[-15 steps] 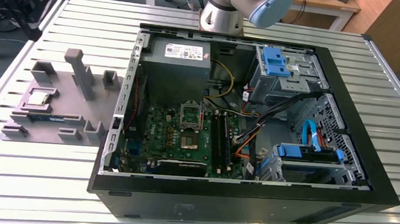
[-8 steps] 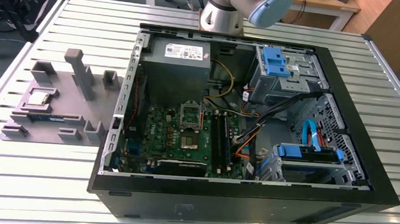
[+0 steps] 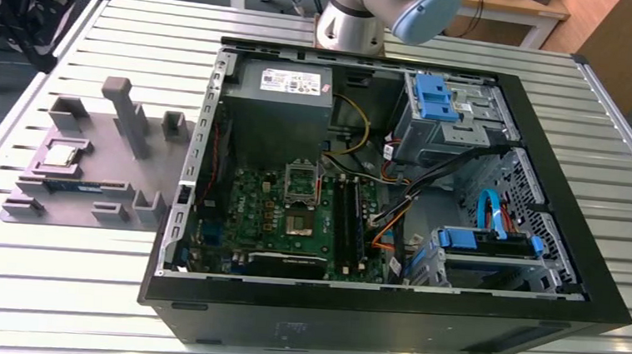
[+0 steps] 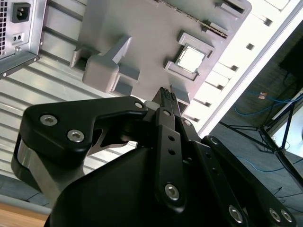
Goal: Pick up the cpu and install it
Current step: 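Reach for the cpu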
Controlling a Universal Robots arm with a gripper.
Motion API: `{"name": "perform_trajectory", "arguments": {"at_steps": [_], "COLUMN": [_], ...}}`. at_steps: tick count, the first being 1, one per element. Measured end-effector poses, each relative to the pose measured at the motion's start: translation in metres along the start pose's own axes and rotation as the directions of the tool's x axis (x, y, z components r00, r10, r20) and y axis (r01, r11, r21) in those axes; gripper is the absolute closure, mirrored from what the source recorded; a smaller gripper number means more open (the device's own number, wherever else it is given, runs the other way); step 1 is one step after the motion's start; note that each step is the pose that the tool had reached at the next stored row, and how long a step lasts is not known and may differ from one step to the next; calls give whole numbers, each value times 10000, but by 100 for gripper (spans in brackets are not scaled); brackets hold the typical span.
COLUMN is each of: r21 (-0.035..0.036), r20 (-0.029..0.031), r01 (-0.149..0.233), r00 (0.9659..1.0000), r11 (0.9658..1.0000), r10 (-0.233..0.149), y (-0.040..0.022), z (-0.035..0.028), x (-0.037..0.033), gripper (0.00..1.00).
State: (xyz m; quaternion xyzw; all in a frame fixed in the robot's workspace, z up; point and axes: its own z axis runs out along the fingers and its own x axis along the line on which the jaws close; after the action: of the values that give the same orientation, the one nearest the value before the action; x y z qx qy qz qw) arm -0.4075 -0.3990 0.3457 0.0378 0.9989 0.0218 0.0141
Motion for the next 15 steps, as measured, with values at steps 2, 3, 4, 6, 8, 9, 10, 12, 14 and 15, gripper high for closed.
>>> {"name": "perform_trajectory", "arguments": {"at_steps": [2,3,4,6,8,9,10,12,14,15], "r21": [1,1,0,0,-1,0,0,1,0,0], "r20": [-1,-1,0,-1,2,1,1,-1,0,1], "r01": [1,0,0,0,0,0,1,0,0,0], "r00": [10000,10000,10000,10000,10000,10000,10000,10000,10000,10000], "r11": [10000,10000,10000,10000,10000,10000,10000,10000,10000,10000], "r10": [-1,0,0,0,0,0,-1,0,0,0], "y": [-3,-5,-6,-10,-13,-15,-17,-21,-35,-38], "z": [25,37,49,73,108,125,142,175,287,305], "x": [23,37,54,86,108,119,130,161,249,260], "gripper": [89,89,89,89,89,89,89,89,89,89]}}
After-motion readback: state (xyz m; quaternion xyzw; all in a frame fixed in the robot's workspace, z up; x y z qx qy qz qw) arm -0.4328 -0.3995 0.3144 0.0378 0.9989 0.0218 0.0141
